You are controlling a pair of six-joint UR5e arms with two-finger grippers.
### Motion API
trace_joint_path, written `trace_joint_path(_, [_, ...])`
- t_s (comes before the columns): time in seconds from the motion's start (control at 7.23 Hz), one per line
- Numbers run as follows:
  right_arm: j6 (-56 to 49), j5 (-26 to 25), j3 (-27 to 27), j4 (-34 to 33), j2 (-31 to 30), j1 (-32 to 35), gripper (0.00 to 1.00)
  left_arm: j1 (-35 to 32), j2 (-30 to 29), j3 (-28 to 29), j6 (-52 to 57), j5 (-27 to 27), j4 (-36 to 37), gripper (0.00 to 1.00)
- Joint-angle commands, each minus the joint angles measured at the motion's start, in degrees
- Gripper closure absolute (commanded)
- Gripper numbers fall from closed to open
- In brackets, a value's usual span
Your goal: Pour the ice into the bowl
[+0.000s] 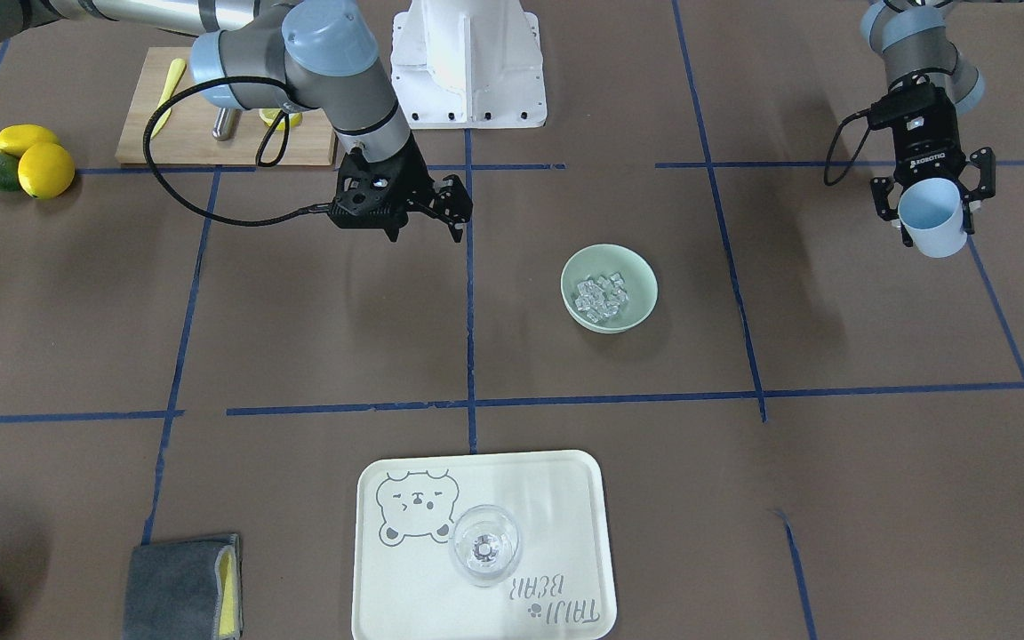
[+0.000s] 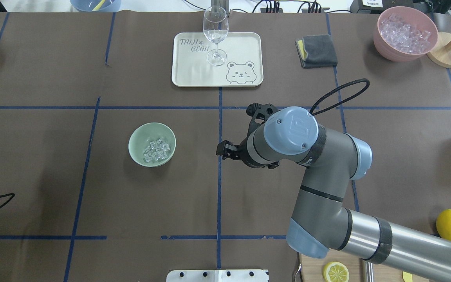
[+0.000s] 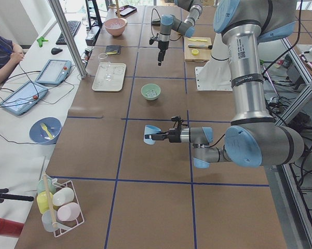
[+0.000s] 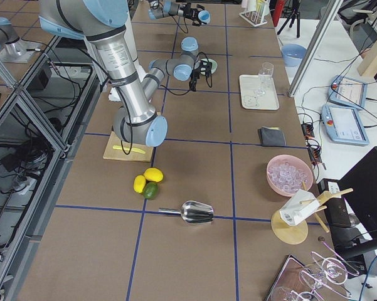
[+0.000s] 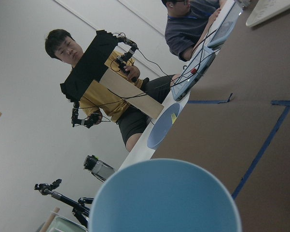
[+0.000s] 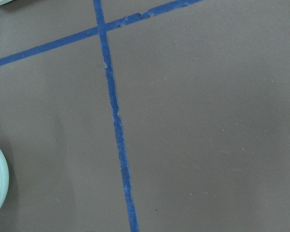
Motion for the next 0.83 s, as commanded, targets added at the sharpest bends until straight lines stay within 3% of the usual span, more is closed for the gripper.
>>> trace_joint_path(0.0, [-0.1,0.0,0.0,-0.1,0.1,0.0,0.00,0.0,0.0,0.1,-11.6,-1.4,-0.1,1.00])
trace_joint_path(0.42, [0.0,0.0,0.0,-0.1,0.1,0.0,0.00,0.1,-0.5,0.1,-36.3,-4.1,0.1,1.00])
trace_joint_path(0.69, [0.1,0.0,0.1,-0.1,0.1,0.0,0.00,0.2,-0.7,0.3,-40.8,-5.6,0.4,1.00])
